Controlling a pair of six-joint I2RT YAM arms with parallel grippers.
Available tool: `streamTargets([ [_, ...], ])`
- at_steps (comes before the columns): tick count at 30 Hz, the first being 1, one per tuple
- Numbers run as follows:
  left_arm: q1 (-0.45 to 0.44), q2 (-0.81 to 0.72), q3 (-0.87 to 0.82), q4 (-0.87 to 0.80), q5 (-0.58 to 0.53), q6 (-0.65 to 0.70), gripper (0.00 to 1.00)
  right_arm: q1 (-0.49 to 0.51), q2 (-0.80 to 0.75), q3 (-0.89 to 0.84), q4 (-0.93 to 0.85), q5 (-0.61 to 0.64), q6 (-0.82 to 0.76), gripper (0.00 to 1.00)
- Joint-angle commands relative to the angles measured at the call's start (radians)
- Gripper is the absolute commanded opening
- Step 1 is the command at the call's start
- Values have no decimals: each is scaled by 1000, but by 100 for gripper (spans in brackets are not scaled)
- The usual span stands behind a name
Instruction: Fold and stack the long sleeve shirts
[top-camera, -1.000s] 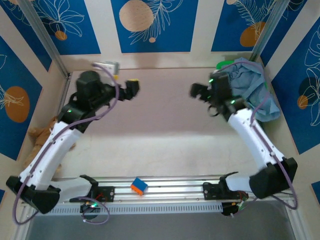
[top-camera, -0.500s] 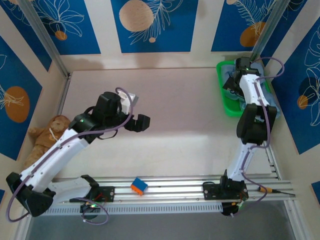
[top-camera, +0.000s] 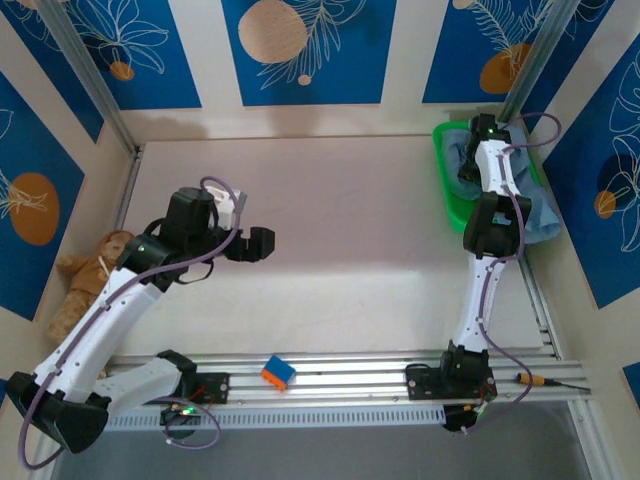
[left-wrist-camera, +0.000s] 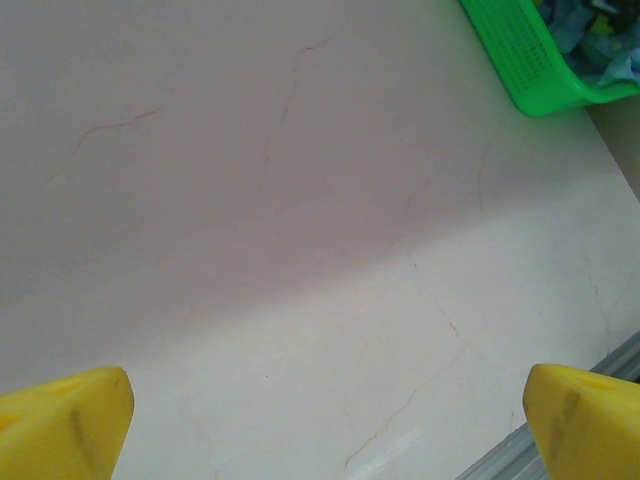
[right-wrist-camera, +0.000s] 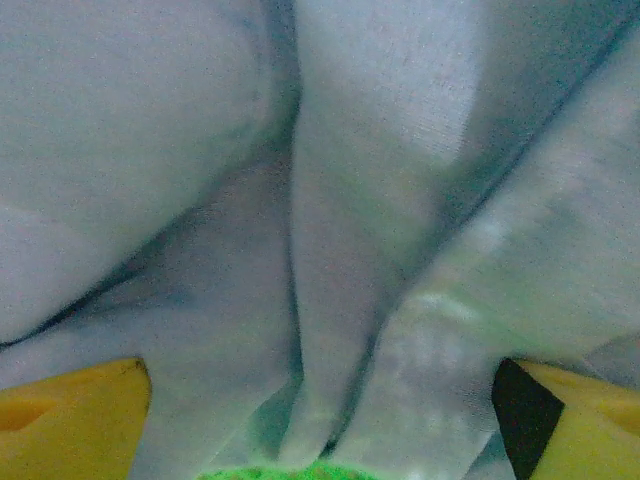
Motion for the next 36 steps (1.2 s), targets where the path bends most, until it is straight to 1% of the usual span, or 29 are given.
streamTargets([
  [1, 45, -19, -15, 12, 60, -28, 100, -10, 25, 39, -97, 29, 50, 76],
  [2, 57, -24, -18, 17, 68, -30, 100, -13, 24, 35, -100, 20, 59, 69],
  [4, 74, -35, -25, 24, 79, -32, 100, -14, 9, 23, -107, -6, 85, 47],
  [7, 114, -56, -44, 32, 117, -39, 100, -13, -67, -30, -60, -81, 113, 2],
  [8, 131, -66, -52, 35, 132, -46, 100, -8, -111, -62, -32, -104, 121, 0],
  [12, 195, -98, -75, 44, 173, -61, 100, 39, -331, -208, 183, -191, 84, 0],
  [16, 235, -118, -95, 76, 186, -82, 100, 98, -527, -217, 277, -281, 87, 0],
  [19, 255, -134, -114, 131, 194, -119, 100, 142, -659, -230, 376, -433, 113, 0],
  [23, 270, -137, -120, 215, 192, -159, 100, 211, -769, -167, 492, -733, 172, 0],
  [24, 276, -131, -105, 236, 194, -166, 100, 241, -786, -139, 537, -809, 191, 0],
  [26, 283, -112, -51, 260, 197, -180, 100, 300, -786, -30, 579, -934, 243, 0],
  [28, 286, -83, 43, 270, 199, -182, 100, 378, -738, 161, 592, -1057, 288, 0],
  [31, 291, -47, 187, 270, 187, -186, 100, 509, -622, 482, 627, -1154, 362, 0],
  [32, 294, -37, 225, 269, 183, -188, 100, 540, -594, 546, 665, -1166, 402, 0],
  [33, 298, -27, 273, 266, 176, -190, 100, 571, -577, 579, 727, -1175, 458, 0],
  [34, 304, -17, 313, 263, 173, -195, 100, 596, -579, 566, 798, -1175, 514, 0],
  [36, 314, -4, 371, 267, 189, -214, 100, 633, -604, 484, 913, -1174, 575, 0],
])
